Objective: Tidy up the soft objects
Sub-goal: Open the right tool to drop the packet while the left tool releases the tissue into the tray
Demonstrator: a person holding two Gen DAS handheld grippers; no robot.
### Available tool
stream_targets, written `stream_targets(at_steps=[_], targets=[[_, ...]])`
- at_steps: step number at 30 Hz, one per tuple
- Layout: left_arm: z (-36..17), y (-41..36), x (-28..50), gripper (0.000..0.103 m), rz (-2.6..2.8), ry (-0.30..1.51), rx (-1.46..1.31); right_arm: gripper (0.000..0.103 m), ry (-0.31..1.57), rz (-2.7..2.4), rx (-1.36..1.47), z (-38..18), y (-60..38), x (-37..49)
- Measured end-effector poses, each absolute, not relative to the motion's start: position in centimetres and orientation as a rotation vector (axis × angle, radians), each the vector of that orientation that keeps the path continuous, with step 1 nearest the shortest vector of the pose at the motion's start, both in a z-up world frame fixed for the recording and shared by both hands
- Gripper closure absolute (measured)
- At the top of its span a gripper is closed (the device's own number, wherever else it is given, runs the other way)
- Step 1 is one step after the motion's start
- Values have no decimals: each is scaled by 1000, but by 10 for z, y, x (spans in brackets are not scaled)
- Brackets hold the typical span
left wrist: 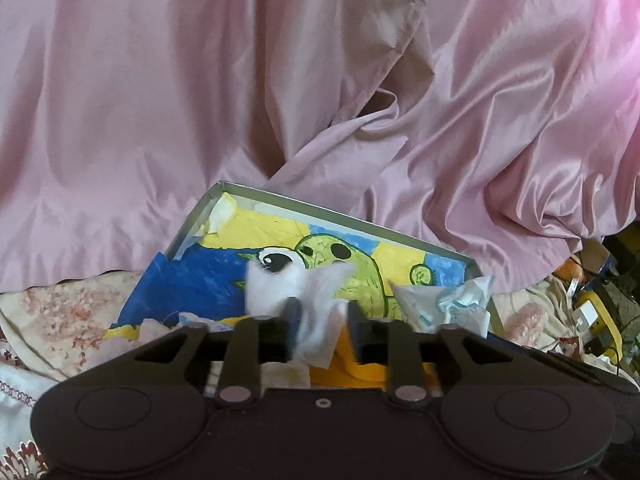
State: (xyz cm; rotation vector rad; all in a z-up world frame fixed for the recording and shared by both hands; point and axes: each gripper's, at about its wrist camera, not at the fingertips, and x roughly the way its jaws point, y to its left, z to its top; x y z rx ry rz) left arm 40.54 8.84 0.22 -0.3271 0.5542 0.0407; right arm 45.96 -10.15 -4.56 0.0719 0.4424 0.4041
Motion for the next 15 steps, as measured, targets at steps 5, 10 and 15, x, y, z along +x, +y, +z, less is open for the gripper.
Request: stream_targets(at_steps=[5, 10, 15], targets=[[10, 90, 400, 44, 41, 553, -343, 61, 434, 390, 64, -39, -106, 456], [22, 90, 391, 34, 47, 544, -342, 53, 415, 388, 60, -25, -112, 448], [40, 93, 376, 29, 52, 508, -345, 45, 385, 388, 62, -5, -118, 439]])
